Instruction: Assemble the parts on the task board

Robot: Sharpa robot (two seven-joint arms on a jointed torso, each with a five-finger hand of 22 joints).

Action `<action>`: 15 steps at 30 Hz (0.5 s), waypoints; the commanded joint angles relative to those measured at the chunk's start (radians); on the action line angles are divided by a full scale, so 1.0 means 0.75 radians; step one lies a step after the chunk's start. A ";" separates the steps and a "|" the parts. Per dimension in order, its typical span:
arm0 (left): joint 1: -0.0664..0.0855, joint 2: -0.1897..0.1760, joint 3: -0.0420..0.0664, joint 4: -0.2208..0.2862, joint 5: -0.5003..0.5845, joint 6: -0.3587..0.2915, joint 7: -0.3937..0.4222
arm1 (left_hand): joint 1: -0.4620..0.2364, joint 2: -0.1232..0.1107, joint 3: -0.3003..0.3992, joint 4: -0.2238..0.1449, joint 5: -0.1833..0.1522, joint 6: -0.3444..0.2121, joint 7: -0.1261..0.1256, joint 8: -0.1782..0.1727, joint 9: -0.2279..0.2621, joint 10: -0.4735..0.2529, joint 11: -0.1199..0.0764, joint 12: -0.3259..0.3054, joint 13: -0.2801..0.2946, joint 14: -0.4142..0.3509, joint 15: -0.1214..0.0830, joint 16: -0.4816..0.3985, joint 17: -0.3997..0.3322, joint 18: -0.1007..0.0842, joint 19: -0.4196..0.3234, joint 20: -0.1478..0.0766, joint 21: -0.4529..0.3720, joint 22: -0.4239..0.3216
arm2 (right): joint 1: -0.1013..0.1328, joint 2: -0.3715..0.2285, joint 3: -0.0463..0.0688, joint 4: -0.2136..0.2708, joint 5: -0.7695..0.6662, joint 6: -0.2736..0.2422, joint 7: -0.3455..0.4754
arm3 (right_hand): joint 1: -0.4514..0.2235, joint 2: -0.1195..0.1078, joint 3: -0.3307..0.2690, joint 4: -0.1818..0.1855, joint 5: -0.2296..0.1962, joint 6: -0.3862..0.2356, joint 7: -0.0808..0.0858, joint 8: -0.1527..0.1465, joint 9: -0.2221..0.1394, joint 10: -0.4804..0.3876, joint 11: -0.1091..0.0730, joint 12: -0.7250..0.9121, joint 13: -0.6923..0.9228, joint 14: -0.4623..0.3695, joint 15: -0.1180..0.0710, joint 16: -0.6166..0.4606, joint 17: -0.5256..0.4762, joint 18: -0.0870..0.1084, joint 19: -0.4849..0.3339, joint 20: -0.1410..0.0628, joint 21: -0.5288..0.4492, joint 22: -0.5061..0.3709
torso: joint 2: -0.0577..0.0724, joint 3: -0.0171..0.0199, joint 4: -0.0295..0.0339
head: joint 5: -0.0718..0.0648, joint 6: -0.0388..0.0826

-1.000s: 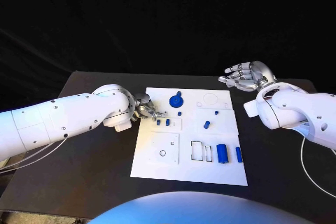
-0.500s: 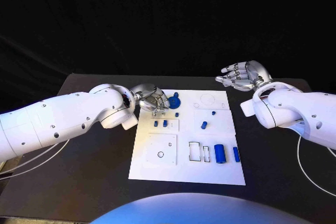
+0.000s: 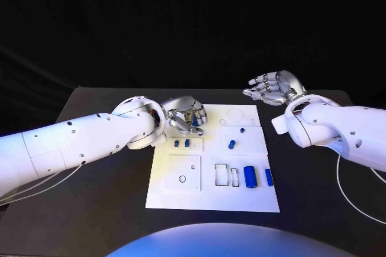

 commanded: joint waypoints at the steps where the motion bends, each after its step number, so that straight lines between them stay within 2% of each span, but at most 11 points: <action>1: 0.001 0.034 -0.005 -0.041 -0.293 0.017 0.017 | -0.005 -0.017 -0.022 0.004 -0.005 0.009 -0.008 -0.009 -0.016 0.001 0.000 -0.012 -0.009 0.009 0.005 0.035 0.006 0.006 0.014 0.002 -0.001 0.000 | -0.002 0.003 0.000 0.002 -0.074 0.015 0.021 | 0.000 0.004 0.004 -0.001 -0.005 0.004 0.061 -0.004 -0.003 -0.002 -0.001 -0.009 -0.002 -0.008 -0.002 -0.005 -0.003 0.015 -0.006 0.005 -0.005 -0.003 | 0.004 0.0004 -0.0008 | 0.002 0.003; 3: 0.001 0.052 -0.011 -0.066 -0.325 0.022 0.004 | -0.028 -0.021 -0.074 0.026 -0.007 0.017 -0.016 -0.012 -0.037 -0.002 -0.002 -0.010 -0.018 0.012 0.006 0.090 0.010 0.006 0.025 0.004 0.003 0.002 | -0.003 0.003 0.000 0.002 -0.080 0.015 0.019 | -0.002 0.002 0.004 0.000 -0.005 0.001 0.064 -0.007 -0.005 -0.004 0.001 -0.012 -0.006 -0.009 0.000 -0.009 -0.006 0.014 -0.007 0.006 -0.005 -0.007 | 0.005 -0.0003 -0.0023 | 0.002 0.005; 6: 0.001 0.082 -0.020 -0.107 -0.358 0.022 -0.014 | -0.025 -0.013 -0.149 0.052 -0.008 0.026 -0.019 -0.014 -0.062 -0.001 -0.004 0.002 -0.026 0.023 0.005 0.156 0.022 0.006 0.040 0.005 0.011 0.008 | -0.004 0.003 0.000 0.004 -0.085 0.014 0.016 | -0.006 -0.001 0.002 0.001 -0.005 -0.004 0.068 -0.010 -0.007 -0.008 0.004 -0.015 -0.010 -0.011 0.002 -0.014 -0.009 0.014 -0.009 0.007 -0.006 -0.010 | 0.006 0.0012 -0.0021 | 0.002 0.005; 10: 0.001 0.116 -0.028 -0.148 -0.391 0.011 -0.040 | -0.006 -0.003 -0.167 0.058 -0.005 0.034 -0.024 -0.015 -0.074 -0.004 -0.003 0.004 -0.031 0.038 0.005 0.188 0.040 0.006 0.046 0.005 0.017 0.013 | -0.004 0.004 0.000 0.005 -0.089 0.013 0.012 | -0.008 -0.002 0.002 0.001 -0.005 -0.005 0.068 -0.012 -0.008 -0.009 0.005 -0.016 -0.011 -0.011 0.003 -0.016 -0.010 0.014 -0.010 0.007 -0.006 -0.012 | 0.008 -0.0002 -0.0027 | 0.000 0.006; 15: 0.001 0.138 -0.031 -0.170 -0.406 0.001 -0.056 | 0.027 0.012 -0.165 0.063 -0.002 0.050 -0.034 -0.026 -0.094 -0.017 0.001 0.001 -0.042 0.056 0.008 0.230 0.059 0.006 0.053 0.006 0.034 0.024 | -0.004 0.004 0.000 0.006 -0.090 0.014 0.009 | -0.008 -0.002 0.002 0.001 -0.005 -0.005 0.068 -0.012 -0.008 -0.009 0.005 -0.016 -0.011 -0.011 0.003 -0.016 -0.010 0.014 -0.010 0.007 -0.006 -0.012 | 0.010 -0.0012 -0.0048 | 0.001 0.007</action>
